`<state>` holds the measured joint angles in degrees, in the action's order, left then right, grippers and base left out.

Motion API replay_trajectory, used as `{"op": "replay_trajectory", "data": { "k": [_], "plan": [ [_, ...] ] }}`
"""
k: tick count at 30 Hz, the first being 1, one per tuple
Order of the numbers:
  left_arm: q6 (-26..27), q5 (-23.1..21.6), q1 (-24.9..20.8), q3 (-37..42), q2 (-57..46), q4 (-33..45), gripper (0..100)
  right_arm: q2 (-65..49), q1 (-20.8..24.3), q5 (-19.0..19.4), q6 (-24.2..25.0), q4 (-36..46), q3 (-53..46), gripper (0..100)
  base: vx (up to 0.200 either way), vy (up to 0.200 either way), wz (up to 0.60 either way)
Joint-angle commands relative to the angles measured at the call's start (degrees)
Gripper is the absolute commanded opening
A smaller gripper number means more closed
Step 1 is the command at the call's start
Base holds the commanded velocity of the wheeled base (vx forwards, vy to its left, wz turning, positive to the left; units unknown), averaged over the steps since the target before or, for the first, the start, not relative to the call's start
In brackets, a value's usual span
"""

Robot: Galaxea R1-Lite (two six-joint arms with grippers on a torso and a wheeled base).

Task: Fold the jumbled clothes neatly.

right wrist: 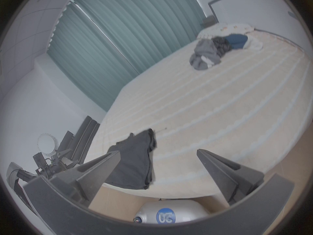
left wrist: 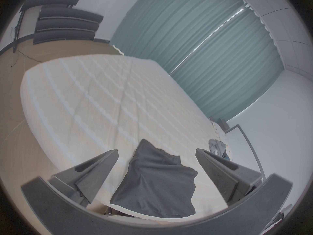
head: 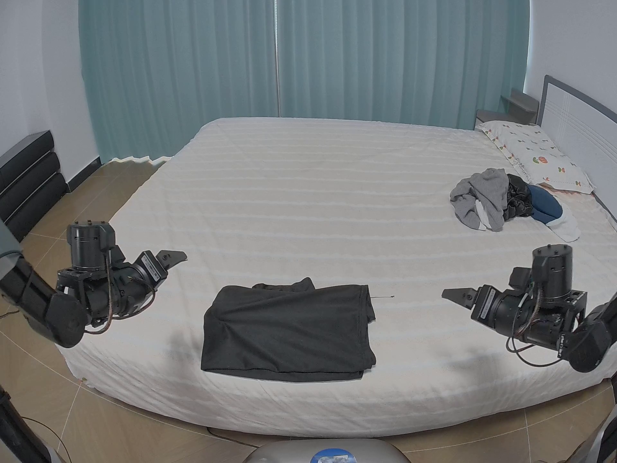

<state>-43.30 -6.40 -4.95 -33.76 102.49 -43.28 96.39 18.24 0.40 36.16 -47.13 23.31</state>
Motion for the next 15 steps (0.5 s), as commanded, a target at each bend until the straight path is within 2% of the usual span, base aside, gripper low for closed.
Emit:
{"op": "replay_trajectory", "data": {
  "k": [1,2,5,9,15],
  "plan": [
    [1.47,4.29,0.03,4.75,-13.54,-0.05,100,-15.80,-1.19,-1.28,-4.78,0.55,-4.50,100,0.000,0.000,0.00],
    [3.40,5.35,0.03,6.16,-17.23,0.03,100,-20.63,-1.80,-1.28,-7.68,0.99,-6.17,100,0.000,0.000,0.00],
    [6.21,6.14,0.03,8.27,-22.51,0.03,100,-26.43,-3.30,-1.28,-12.43,4.06,-7.84,100,0.000,0.000,0.00],
    [9.02,9.30,-0.06,10.55,-29.54,0.39,100,-35.13,-5.32,-1.28,-16.21,9.60,-8.45,100,0.000,0.000,0.00],
    [14.30,12.20,-0.06,12.31,-42.98,9.26,100,-49.19,-7.43,-1.19,-22.80,22.43,-8.19,100,0.000,0.000,0.00]
  ]
}}
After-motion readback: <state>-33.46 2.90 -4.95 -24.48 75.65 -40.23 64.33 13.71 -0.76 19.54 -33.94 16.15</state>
